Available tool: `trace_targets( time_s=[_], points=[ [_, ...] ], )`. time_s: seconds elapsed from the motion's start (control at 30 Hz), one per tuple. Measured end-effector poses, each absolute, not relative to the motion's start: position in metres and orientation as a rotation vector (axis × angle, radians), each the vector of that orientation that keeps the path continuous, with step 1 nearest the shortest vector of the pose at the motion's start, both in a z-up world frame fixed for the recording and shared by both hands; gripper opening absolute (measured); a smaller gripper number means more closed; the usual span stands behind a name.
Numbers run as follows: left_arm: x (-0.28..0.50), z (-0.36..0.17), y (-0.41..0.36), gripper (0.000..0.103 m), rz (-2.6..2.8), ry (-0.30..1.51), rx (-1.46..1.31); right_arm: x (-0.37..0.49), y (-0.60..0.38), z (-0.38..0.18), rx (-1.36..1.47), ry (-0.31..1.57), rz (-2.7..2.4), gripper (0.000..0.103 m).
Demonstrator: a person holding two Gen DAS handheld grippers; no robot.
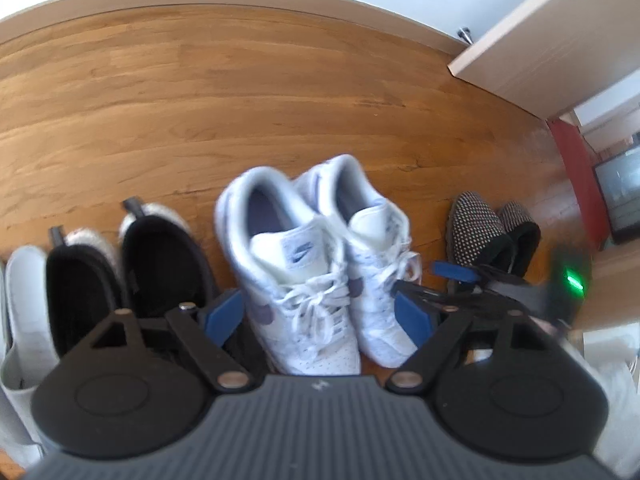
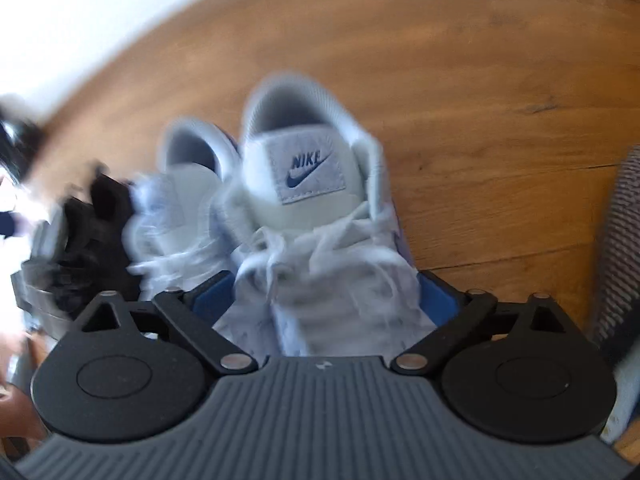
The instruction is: Organize scattered shoes
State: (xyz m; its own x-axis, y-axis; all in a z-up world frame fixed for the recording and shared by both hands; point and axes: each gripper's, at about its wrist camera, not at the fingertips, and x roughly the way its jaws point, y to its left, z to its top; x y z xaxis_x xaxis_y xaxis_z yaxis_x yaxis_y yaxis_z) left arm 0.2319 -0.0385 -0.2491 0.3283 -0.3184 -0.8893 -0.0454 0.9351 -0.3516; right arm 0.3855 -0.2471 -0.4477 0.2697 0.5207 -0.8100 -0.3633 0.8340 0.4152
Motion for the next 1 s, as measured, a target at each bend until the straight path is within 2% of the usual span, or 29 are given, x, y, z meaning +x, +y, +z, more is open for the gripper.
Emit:
trace_targets(
  time_s=[0.13,0.27,0.47,0.53,0.6,0.67,0.77,0.93,1.0],
  points=[
    [0.252,-0.271,-0.095,0.085,-0.326,1.260,-0.323,0.358,-0.317,-0.434,0.113,1.029,0.368,0.103],
    [0.273,-0.311,-0.163,0.085,-0.461,1.307,-0.306,0.351,-0.376,-0.452,0.077,1.069,0.122,0.100],
    [0.304,-0.386,-0.284,0.083,-0.600,1.345,-0.242,0.357,-0.469,-0.459,0.167,1.058,-0.076,0.099],
    [0.312,-0.399,-0.309,0.078,-0.614,1.334,-0.179,0.358,-0.474,-0.464,0.161,1.066,-0.077,0.099],
    [0.323,-0.413,-0.323,0.054,-0.601,1.339,-0.127,0.356,-0.476,-0.469,0.146,1.073,-0.067,0.099],
    [0.334,-0.423,-0.324,0.043,-0.565,1.366,-0.132,0.350,-0.473,-0.469,0.133,1.076,-0.049,0.099],
    [0.354,-0.434,-0.299,0.043,-0.419,1.396,-0.256,0.334,-0.487,-0.467,0.143,1.092,-0.035,0.099],
    [0.364,-0.421,-0.265,0.045,-0.219,1.287,-0.289,0.310,-0.480,-0.471,0.176,1.149,0.005,0.099],
    [0.360,-0.407,-0.259,0.056,-0.218,1.239,-0.268,0.310,-0.472,-0.475,0.187,1.161,0.036,0.099]
  ],
)
